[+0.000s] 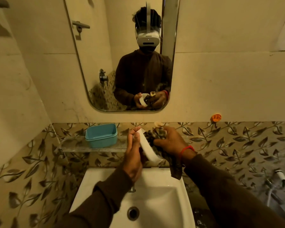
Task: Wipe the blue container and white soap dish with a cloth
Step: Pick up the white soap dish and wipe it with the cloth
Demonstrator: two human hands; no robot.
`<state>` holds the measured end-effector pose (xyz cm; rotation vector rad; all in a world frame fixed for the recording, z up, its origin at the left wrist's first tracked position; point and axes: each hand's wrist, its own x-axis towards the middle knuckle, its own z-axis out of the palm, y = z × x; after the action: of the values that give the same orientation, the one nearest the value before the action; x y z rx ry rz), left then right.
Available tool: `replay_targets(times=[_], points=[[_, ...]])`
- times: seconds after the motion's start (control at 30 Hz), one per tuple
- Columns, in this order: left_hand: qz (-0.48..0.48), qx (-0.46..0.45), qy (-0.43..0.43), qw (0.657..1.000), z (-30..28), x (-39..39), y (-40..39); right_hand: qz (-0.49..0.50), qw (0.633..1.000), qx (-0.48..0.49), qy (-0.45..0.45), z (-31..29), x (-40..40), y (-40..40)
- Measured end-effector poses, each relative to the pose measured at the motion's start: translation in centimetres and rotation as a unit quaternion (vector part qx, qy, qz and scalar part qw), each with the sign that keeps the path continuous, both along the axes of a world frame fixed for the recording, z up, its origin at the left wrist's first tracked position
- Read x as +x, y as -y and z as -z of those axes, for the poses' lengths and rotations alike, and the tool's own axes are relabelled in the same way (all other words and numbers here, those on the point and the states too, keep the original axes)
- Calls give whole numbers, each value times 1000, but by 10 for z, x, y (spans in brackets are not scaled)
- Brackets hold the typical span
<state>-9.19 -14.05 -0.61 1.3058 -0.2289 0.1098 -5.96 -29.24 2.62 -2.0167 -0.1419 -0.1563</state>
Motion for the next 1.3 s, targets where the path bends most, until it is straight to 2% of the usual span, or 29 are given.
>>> replay_targets(times=[0.1, 0.17, 0.23, 0.4, 0.47, 0.53, 0.6, 0.73, 0.9, 0.97, 1.03, 1.1, 1.17, 1.3], points=[[-1, -140, -120, 983, 5, -4, 18, -1, 987, -133, 87, 14, -8, -16], [-9, -180, -176, 968, 1, -2, 19, 4, 974, -184, 131, 21, -10, -19], [-5, -179, -221, 959, -3, -1, 17, 10, 970, -189, 155, 19, -12, -20], [7, -176, -168, 970, -6, -8, 25, -23, 975, -118, 189, 2, -21, -30], [15, -196, -142, 970, -4, -10, 24, -66, 987, -2, 144, -6, -27, -28], [22, -198, -116, 973, -3, -12, 22, -120, 983, 102, 98, -12, -33, -25], [24, -200, -84, 976, -3, -10, 20, -148, 976, 138, 83, -13, -40, -22], [61, -214, -44, 974, -3, -7, 13, -206, 966, 147, 58, -20, -51, -22], [165, -298, -103, 934, 0, -3, -2, -297, 953, 49, 21, -37, -69, -9], [198, -302, -124, 924, -1, -4, -6, -342, 939, -10, 5, -42, -74, -9], [244, -289, -137, 916, 0, -7, -6, -352, 925, -126, 75, -46, -76, -12], [270, -284, -159, 906, 4, -10, -7, -320, 908, -212, 167, -50, -75, -20], [276, -312, -162, 894, 6, -9, -6, -271, 905, -247, 217, -51, -71, -22], [256, -320, -193, 892, 7, -9, 1, -149, 921, -291, 213, -49, -61, -18]])
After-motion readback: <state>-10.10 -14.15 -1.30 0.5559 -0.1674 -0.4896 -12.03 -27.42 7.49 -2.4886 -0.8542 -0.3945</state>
